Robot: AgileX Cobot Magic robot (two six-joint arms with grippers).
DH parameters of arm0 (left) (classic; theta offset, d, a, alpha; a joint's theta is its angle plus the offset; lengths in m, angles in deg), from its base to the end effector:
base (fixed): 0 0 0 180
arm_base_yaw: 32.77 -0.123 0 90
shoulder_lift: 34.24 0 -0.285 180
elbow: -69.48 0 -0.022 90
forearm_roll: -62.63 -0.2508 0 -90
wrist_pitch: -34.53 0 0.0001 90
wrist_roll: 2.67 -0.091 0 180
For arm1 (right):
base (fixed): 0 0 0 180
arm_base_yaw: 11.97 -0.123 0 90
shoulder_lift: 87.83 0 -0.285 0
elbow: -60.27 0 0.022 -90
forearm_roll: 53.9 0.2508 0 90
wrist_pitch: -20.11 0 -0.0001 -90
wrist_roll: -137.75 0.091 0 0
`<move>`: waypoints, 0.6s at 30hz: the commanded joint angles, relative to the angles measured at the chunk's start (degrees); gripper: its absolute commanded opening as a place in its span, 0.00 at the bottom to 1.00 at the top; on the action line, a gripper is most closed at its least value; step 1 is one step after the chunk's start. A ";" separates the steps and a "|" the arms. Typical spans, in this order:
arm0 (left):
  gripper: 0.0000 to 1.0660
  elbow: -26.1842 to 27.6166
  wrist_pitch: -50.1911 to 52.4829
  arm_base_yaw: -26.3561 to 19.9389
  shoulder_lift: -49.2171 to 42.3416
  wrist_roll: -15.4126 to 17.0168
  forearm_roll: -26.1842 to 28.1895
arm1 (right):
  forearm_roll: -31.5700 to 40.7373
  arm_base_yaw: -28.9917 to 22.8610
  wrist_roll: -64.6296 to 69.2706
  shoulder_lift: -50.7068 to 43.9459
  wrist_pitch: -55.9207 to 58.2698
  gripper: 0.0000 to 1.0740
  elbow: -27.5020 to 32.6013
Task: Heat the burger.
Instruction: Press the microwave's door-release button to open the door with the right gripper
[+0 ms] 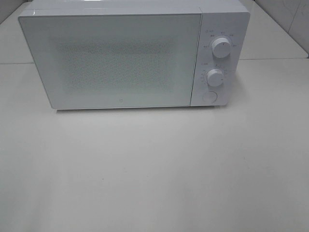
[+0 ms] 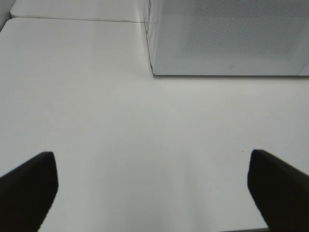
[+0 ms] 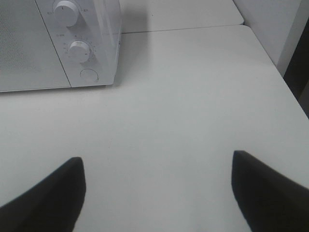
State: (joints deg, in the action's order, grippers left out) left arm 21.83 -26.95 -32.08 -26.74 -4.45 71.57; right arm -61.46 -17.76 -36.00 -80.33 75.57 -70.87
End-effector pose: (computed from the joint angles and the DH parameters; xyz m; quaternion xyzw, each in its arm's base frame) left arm -0.0087 -0.0123 0.2815 0.0226 0.8481 -0.0728 0.5244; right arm -0.0009 -0.0100 0.2841 0.0028 0.8264 -0.0069 0.5631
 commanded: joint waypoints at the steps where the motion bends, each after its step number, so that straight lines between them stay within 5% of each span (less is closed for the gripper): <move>1: 0.94 0.00 0.29 -0.11 -0.80 -0.06 -0.17 | 0.06 0.46 -0.57 -1.66 -0.40 0.69 0.11; 18: 0.94 0.00 0.29 -0.11 -0.80 -0.06 -0.17 | -0.23 0.46 -0.80 -1.66 -0.52 0.69 0.06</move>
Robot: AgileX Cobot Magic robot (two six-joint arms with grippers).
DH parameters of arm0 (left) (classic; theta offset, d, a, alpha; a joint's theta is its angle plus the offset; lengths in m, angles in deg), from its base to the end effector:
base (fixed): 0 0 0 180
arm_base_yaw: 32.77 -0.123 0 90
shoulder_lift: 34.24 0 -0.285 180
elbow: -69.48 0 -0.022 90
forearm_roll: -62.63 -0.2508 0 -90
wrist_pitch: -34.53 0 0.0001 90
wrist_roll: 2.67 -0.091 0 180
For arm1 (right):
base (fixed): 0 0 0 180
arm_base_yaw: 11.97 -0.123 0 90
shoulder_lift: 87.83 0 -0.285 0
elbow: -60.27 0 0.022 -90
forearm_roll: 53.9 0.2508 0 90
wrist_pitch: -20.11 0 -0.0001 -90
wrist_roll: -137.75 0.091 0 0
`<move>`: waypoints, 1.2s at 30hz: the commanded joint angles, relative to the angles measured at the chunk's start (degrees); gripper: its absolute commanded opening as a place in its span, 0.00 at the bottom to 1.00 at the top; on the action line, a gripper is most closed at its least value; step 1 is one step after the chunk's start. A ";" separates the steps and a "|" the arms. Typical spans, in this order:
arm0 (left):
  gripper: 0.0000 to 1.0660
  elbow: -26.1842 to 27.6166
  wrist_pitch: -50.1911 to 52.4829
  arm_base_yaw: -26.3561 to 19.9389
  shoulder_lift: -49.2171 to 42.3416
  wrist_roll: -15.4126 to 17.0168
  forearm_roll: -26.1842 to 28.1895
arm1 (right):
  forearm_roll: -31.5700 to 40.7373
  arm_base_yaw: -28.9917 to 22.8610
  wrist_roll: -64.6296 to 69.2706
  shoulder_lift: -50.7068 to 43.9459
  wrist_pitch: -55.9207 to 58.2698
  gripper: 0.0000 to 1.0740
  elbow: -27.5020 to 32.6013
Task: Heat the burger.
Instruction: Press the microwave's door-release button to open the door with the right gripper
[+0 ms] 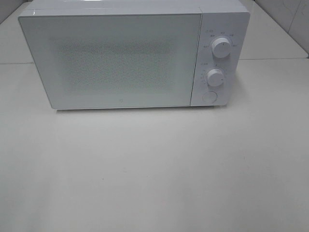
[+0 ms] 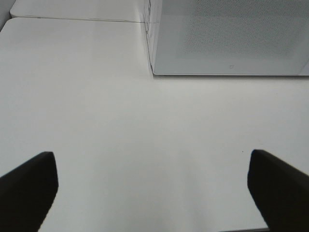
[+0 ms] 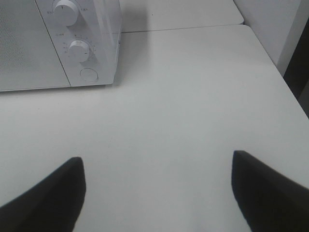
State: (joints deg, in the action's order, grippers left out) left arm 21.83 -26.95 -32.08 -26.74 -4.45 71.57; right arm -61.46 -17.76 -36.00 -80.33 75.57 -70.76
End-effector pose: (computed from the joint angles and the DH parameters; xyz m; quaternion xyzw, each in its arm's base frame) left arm -0.0087 -0.0123 0.2815 0.0226 0.8481 -0.0728 0.5244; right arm -0.0006 -0.0100 0.2835 0.0027 0.8269 -0.0070 0.5623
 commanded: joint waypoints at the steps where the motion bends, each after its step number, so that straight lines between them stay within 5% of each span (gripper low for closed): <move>1: 0.94 0.00 0.29 -0.11 -0.80 -0.06 -0.17 | -0.11 0.46 -0.80 -1.66 -0.74 0.69 -0.63; 21: 0.94 0.00 0.29 -0.11 -0.80 -0.06 -0.17 | -0.80 0.40 -0.92 14.09 -25.04 0.64 -1.38; 36: 0.94 0.00 0.29 -0.11 -0.80 -0.06 -0.17 | -1.60 0.40 6.53 32.95 -58.84 0.23 8.65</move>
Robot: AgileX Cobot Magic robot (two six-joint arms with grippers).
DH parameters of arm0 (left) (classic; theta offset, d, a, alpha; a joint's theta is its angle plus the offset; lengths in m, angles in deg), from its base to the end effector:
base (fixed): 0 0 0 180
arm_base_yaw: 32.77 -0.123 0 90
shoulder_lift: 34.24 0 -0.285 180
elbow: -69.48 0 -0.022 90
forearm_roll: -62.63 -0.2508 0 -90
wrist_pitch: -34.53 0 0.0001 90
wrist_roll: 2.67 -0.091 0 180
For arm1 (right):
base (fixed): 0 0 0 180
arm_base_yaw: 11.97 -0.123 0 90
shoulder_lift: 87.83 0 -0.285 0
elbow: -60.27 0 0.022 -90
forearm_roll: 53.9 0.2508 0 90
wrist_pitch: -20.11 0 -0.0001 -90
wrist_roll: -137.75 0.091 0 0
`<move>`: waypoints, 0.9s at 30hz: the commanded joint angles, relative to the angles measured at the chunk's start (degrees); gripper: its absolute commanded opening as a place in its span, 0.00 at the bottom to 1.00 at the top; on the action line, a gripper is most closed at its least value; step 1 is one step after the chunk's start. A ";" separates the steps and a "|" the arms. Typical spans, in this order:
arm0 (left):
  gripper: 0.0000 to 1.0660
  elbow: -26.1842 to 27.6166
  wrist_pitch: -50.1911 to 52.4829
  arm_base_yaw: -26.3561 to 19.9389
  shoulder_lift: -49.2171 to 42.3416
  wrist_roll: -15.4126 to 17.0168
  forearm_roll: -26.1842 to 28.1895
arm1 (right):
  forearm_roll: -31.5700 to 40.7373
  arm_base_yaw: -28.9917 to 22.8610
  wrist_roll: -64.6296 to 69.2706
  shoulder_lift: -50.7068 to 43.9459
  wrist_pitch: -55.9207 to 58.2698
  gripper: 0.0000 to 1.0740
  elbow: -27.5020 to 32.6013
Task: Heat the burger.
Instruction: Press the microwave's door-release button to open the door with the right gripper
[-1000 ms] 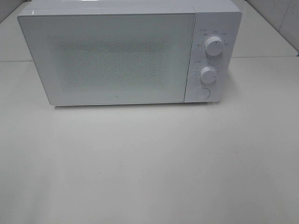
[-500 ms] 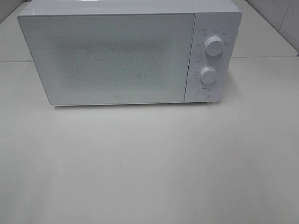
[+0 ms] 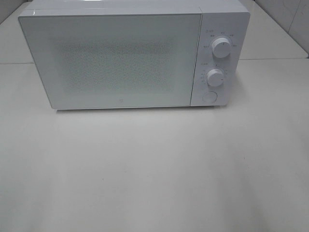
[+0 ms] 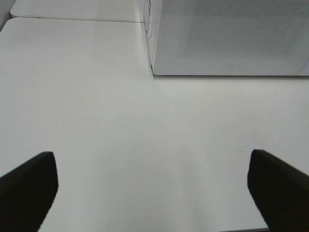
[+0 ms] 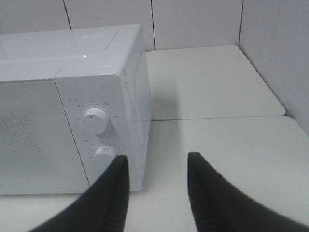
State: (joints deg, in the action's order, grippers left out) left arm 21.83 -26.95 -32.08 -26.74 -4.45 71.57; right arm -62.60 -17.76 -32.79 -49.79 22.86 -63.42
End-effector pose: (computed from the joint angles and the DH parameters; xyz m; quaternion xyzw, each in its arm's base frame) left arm -0.0087 -0.0123 0.2815 0.0226 0.8481 -0.0728 0.5244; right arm 0.1170 0.0112 0.2902 -0.0304 0.7487 0.0352 0.6612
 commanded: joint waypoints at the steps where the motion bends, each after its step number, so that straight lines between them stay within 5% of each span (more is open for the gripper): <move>1: 0.94 0.00 0.29 -0.11 -0.80 -0.06 -0.17 | -0.46 0.40 5.96 4.70 -9.28 0.18 2.81; 15: 0.94 0.00 0.29 -0.11 -0.80 -0.06 -0.17 | -0.57 0.40 38.85 20.28 -37.24 0.00 11.52; 27: 0.94 0.00 0.29 -0.11 -0.80 -0.06 -0.17 | -0.69 0.40 66.41 40.39 -57.24 0.00 13.75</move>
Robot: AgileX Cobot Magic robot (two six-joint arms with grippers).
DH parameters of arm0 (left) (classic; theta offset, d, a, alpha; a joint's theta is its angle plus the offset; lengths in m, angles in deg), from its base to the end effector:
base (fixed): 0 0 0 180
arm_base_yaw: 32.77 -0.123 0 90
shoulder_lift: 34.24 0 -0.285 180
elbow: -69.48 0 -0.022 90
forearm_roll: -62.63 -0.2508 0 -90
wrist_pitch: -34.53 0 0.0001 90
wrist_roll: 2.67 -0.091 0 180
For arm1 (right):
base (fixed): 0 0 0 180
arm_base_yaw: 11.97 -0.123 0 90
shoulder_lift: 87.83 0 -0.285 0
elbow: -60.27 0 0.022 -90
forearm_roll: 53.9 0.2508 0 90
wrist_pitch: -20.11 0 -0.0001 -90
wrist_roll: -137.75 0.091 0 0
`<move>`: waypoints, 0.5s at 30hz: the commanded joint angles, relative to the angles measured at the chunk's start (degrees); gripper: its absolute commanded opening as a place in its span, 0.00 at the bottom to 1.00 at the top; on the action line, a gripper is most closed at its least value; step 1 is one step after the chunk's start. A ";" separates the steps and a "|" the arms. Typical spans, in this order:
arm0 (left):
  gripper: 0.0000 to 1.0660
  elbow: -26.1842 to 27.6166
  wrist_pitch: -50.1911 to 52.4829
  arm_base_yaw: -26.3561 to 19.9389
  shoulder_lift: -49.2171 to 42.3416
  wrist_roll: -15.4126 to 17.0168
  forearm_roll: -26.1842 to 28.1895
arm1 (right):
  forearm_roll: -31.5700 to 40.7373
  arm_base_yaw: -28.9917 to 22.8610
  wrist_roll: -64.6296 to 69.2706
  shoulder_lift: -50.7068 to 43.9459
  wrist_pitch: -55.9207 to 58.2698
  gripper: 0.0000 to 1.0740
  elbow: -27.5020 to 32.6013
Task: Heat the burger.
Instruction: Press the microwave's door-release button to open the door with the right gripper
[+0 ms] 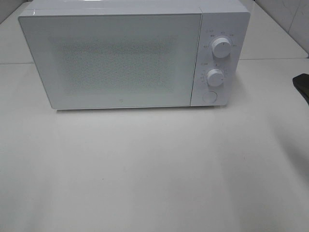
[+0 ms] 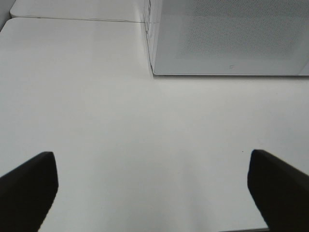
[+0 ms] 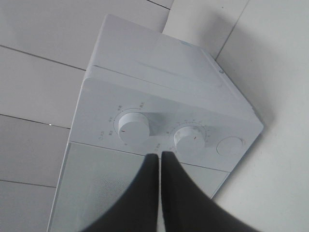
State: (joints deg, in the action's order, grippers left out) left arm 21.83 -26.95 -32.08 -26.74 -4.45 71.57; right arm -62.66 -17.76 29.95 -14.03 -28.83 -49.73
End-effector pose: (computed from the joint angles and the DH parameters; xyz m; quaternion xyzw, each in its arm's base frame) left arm -0.0087 -0.0123 0.2815 0.0226 0.8481 -0.0728 0.5244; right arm 0.1744 0.0282 0.1990 0.3386 0.6560 0.4310 0.5189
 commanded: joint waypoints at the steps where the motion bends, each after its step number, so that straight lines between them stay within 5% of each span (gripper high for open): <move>1: 0.94 0.00 0.29 -0.11 -0.80 -0.06 -0.17 | -0.63 0.40 3.67 4.64 -5.56 0.00 0.06; 9: 0.94 0.00 0.29 -0.11 -0.80 -0.06 -0.17 | 1.49 0.29 14.90 23.89 -18.56 0.00 0.00; 15: 0.94 0.00 0.29 -0.11 -0.80 -0.06 -0.17 | 2.23 -1.09 18.39 29.39 -21.49 0.00 0.00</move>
State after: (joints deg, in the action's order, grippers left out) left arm 21.83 -26.95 -32.08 -26.74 -4.45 71.57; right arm -61.23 -17.87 47.08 14.16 -48.19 -49.79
